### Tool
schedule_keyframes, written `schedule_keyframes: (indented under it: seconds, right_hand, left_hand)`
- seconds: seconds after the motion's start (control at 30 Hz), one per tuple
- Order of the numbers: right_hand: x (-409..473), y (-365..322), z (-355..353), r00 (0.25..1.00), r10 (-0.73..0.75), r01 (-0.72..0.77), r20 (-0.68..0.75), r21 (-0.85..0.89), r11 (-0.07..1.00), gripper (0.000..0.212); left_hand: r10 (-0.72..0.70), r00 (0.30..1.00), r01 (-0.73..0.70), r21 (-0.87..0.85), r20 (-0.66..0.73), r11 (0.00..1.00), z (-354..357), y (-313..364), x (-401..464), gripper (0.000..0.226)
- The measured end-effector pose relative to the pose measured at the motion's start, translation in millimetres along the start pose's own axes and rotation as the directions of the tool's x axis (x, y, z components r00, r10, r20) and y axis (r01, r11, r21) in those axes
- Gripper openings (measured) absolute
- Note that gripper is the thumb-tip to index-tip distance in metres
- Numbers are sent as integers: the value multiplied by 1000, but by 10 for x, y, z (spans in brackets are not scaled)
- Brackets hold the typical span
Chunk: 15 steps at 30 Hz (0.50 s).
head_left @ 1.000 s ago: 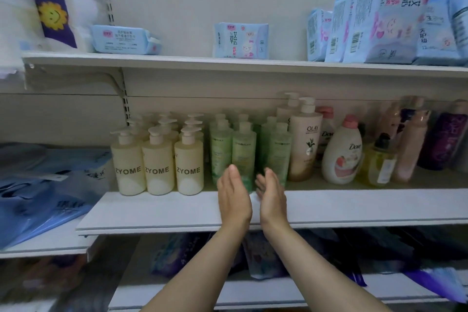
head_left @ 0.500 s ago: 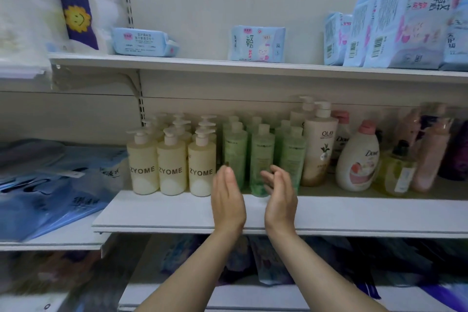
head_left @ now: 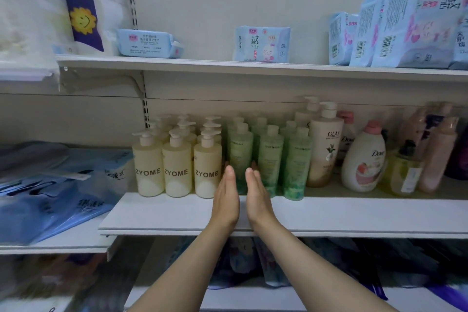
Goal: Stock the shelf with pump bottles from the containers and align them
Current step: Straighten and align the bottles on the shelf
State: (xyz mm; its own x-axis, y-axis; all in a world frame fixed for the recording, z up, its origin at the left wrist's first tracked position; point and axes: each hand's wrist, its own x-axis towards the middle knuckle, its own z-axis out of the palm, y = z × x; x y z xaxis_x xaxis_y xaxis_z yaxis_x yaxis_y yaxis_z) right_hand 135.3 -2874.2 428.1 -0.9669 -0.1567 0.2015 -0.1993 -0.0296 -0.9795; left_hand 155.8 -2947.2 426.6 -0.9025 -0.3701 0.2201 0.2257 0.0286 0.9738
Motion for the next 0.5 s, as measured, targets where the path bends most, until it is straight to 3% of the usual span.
schedule_keyframes:
  seconds: [0.17,0.5]
  right_hand:
    - [39,34,33,1000,16,-16,-22,6,1000,54]
    - [34,98,16,1000,6,-8,-31,-41,999,59]
  left_hand:
    - [-56,998,57,-28,24,998,-18,-14,39,77]
    - [10,1000,-10,-22,4,1000,-19,-32,-13,90]
